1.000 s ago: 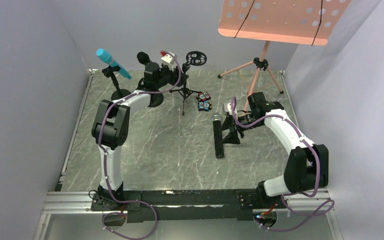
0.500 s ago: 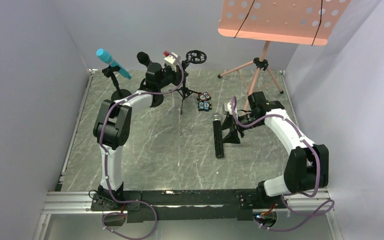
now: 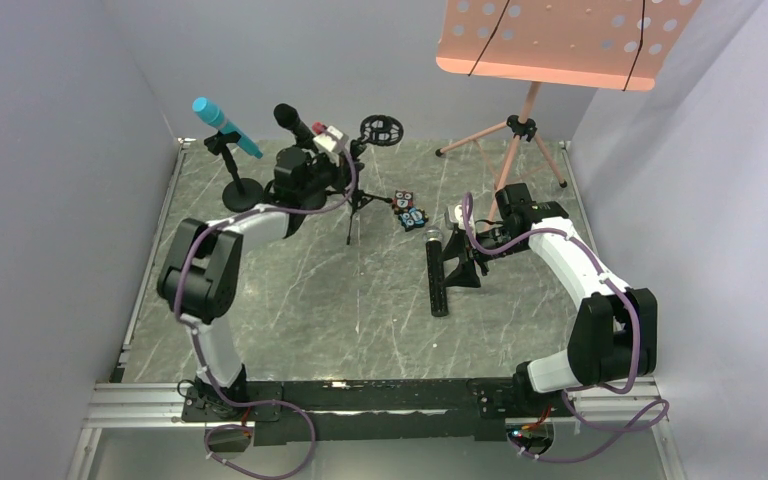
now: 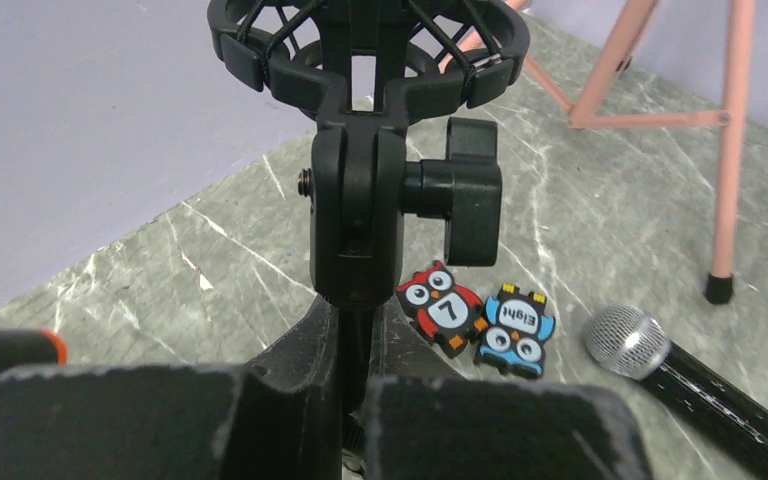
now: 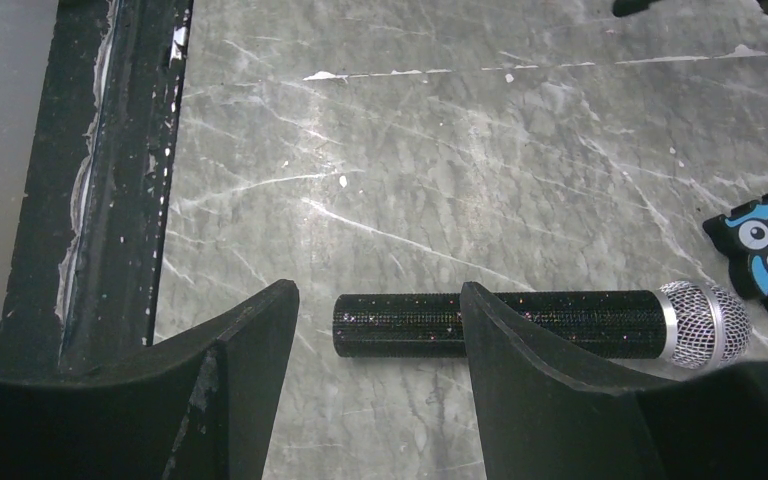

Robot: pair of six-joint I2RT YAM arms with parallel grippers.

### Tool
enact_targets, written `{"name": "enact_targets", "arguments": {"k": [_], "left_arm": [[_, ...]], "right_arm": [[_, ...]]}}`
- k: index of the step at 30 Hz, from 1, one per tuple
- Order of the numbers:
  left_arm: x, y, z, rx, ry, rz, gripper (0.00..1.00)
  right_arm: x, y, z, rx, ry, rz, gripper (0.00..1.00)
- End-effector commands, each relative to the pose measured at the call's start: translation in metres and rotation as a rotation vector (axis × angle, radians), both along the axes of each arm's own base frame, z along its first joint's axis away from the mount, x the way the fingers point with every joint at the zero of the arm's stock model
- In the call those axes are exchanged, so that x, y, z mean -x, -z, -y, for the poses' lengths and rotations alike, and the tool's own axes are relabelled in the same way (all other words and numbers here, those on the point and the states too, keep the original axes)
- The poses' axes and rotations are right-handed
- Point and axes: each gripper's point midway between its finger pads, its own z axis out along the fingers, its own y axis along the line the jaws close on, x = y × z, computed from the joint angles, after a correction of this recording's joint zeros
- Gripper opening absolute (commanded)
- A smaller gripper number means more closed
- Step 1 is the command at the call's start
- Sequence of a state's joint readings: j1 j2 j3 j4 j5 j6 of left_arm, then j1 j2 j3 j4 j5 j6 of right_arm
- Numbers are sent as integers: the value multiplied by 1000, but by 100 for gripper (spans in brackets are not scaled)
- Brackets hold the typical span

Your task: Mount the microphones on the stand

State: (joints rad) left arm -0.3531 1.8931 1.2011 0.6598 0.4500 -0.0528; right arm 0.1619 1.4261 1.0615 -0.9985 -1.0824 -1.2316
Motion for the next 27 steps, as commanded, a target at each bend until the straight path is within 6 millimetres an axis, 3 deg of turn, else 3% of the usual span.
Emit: {"name": "enact_targets", "arguments": {"k": [1, 8, 16, 22, 27], "left_arm": [[53, -96, -6, 97, 75, 249, 0], [140, -88, -18, 120, 116, 225, 0], [239, -58, 1, 96, 151, 173, 0], [264, -52, 3, 131, 91, 211, 0], [262, -29, 5, 82, 61, 234, 0]], "right_arm": [[-6, -13, -2, -28, -17, 55, 66], [-7, -12, -2, -27, -19, 49, 66], [-8, -10, -2, -22, -9, 43, 66], [-12, -8, 0, -23, 16, 32, 67], [-16, -10, 3, -40, 40, 25, 67]]}}
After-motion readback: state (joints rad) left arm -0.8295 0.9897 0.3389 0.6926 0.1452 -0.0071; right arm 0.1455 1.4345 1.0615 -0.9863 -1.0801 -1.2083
